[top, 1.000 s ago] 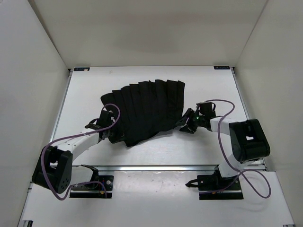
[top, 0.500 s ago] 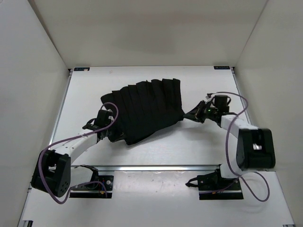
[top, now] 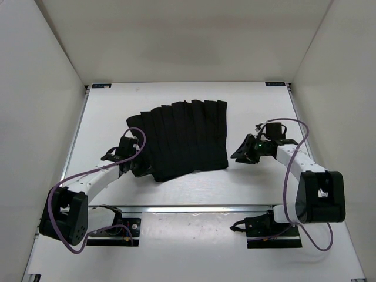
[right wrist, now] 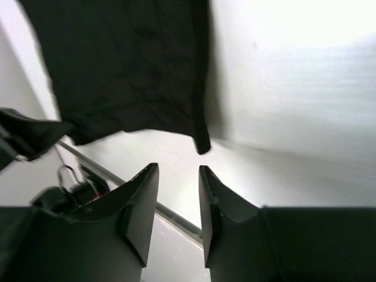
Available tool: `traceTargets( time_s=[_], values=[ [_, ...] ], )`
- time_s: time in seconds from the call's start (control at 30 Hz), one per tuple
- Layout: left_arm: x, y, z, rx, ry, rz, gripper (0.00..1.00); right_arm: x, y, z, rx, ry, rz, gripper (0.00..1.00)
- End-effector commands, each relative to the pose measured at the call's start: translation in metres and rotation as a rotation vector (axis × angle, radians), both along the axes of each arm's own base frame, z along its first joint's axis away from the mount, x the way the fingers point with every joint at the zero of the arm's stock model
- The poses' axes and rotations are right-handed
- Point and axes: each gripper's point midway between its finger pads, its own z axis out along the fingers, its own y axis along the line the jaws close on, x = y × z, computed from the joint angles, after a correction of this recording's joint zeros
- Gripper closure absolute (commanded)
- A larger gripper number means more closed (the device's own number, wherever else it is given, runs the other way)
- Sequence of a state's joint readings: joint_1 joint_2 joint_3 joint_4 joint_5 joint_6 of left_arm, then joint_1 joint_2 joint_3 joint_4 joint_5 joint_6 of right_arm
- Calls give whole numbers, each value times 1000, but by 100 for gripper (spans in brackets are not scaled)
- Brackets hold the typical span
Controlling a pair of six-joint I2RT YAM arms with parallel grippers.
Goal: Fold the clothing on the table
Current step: Flatten the skirt out, then fold the skirt
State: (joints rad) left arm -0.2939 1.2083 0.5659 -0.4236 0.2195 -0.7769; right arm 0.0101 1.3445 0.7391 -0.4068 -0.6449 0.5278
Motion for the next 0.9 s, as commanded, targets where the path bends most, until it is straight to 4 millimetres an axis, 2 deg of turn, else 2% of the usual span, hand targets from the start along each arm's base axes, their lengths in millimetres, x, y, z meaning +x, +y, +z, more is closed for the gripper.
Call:
traceTargets(
  time_s=[0.0, 0.03, 0.07, 0.1, 0.2, 0.37, 0.57, 0.63, 0.67, 0.7, 0.73, 0.77, 0.8, 0.83, 0.87],
  values=[
    [-5, 5, -4, 9, 23, -17, 90, -7, 0, -19, -135, 41, 50, 67],
    [-5, 4, -3, 6, 18, -26, 81, -5, 2, -22, -149, 28, 52, 65],
    [-5, 2, -1, 1, 13, -35, 64, -6, 4, -30, -152, 36, 51, 61],
    [-6, 1, 1, -4, 8, -28, 56, -5, 7, -29, -143, 20, 60, 58],
    [-6, -2, 9, -11, -26, -25, 43, -3, 15, -42, -119, 31, 64, 54],
    [-12, -1, 12, -23, -14, -16, 40, 7, 27, -44, -156, -5, 103, 53],
    [-24, 0, 0, 38, 22, -27, 40, 9, 33, -48, -151, -22, 146, 55],
    [-26, 2, -6, 68, 33, -25, 41, 10, 33, -49, -158, -33, 151, 57],
    [-26, 4, -9, 71, 42, -5, 42, 12, 33, -50, -155, -34, 155, 63],
    [-26, 3, -13, 73, 44, -5, 47, 13, 35, -52, -151, -40, 167, 83],
    [-22, 0, -15, 66, 34, -7, 52, 15, 39, -49, -137, -49, 175, 95],
    [-17, -1, -17, 63, 38, -5, 56, 18, 35, -47, -138, -62, 170, 99],
    [-13, -5, -15, 45, 27, -12, 75, 23, 36, -42, -140, -86, 176, 100],
    [-5, -7, -15, 48, 26, -17, 100, 28, 33, -35, -141, -104, 176, 99],
    [9, -10, -5, 50, 5, -15, 100, 32, 28, -30, -142, -109, 161, 100]
  ],
)
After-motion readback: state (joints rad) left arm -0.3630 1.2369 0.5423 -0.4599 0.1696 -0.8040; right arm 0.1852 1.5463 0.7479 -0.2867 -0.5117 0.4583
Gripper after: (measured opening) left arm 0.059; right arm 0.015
